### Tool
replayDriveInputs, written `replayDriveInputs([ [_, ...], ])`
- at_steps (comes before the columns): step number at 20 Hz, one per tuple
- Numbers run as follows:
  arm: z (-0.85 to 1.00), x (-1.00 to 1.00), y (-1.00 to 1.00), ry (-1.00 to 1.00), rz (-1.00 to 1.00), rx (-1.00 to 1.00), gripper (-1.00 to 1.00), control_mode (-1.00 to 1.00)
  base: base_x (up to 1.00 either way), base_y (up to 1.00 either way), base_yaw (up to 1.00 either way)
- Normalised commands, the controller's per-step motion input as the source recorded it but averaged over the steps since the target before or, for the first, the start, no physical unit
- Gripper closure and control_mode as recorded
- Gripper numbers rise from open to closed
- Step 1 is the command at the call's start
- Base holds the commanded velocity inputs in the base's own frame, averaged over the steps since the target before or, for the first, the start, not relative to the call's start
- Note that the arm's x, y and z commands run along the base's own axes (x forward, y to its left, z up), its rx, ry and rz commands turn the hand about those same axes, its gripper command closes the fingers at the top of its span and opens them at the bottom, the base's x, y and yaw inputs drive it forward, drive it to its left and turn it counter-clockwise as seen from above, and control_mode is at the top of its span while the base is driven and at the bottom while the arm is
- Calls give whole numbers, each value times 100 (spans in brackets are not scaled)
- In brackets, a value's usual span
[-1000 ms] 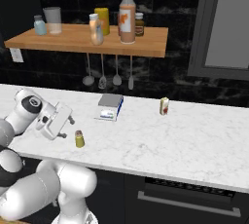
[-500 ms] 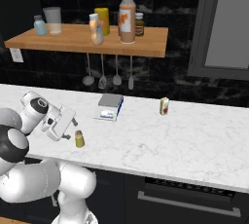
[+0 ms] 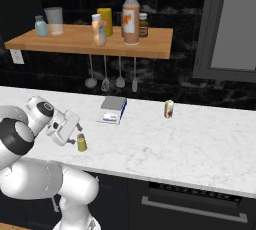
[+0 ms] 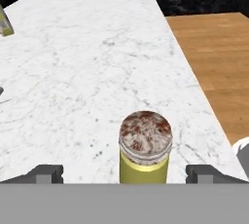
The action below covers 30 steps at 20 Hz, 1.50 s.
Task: Put the shaker and condiment bottle from the counter next to their counterparts in the cabinet.
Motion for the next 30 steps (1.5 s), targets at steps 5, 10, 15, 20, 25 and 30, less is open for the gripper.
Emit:
replayDriveInputs([
  [5, -15, 0, -8, 0, 0, 0, -100, -100, 0, 0, 0],
  [10, -13, 0, -3, 0, 0, 0, -100, -100, 0, 0, 0],
  [15, -2, 0, -2, 0, 0, 0, -100, -100, 0, 0, 0],
  [20, 0, 0, -9, 0, 0, 0, -100, -100, 0, 0, 0],
  [25, -3, 0, -7, 0, 0, 0, -100, -100, 0, 0, 0],
  [30, 0, 0, -1, 0, 0, 0, -100, -100, 0, 0, 0],
])
